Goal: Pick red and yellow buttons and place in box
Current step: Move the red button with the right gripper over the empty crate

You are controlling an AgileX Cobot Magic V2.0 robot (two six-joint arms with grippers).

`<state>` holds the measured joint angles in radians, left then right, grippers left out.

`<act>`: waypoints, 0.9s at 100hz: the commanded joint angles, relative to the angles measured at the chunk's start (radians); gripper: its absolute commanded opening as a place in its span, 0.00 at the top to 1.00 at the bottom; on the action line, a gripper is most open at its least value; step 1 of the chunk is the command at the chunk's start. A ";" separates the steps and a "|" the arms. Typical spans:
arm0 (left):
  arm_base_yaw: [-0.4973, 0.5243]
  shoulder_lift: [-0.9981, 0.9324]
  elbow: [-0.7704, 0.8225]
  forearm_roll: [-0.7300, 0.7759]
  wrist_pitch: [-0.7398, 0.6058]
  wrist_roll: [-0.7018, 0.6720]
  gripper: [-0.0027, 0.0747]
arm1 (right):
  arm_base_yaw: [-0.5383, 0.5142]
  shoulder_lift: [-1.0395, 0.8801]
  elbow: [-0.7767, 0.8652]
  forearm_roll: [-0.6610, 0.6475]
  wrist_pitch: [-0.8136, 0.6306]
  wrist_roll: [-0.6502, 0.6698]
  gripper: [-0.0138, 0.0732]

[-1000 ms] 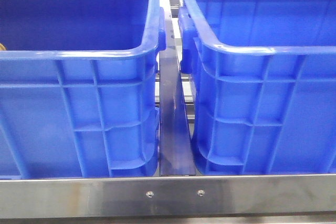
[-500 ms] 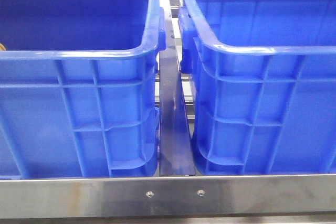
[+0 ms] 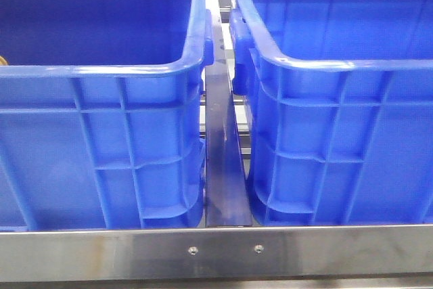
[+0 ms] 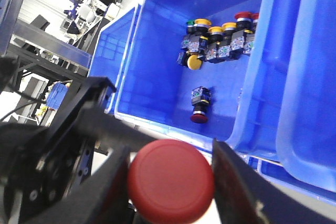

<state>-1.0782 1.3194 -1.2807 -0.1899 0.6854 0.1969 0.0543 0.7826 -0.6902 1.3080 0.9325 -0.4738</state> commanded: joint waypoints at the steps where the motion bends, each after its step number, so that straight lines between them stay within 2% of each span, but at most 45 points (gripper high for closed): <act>1: -0.007 -0.026 -0.029 -0.018 -0.063 -0.005 0.17 | -0.001 -0.003 -0.029 0.081 -0.021 -0.030 0.69; 27: 0.006 -0.028 -0.029 -0.008 -0.062 -0.033 0.16 | -0.001 -0.003 -0.030 0.081 -0.129 -0.079 0.69; 42: 0.074 -0.043 -0.029 -0.007 -0.061 -0.061 0.16 | -0.001 -0.003 -0.030 0.081 -0.203 -0.120 0.69; 61: 0.237 -0.123 0.023 0.002 -0.064 -0.084 0.16 | -0.002 -0.003 -0.030 0.081 -0.287 -0.163 0.69; 90: 0.581 -0.344 0.194 0.002 -0.064 -0.108 0.16 | -0.002 -0.003 -0.030 0.081 -0.344 -0.194 0.69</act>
<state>-0.5709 1.0516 -1.1010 -0.1775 0.6840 0.1057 0.0543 0.7826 -0.6902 1.3265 0.6251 -0.6463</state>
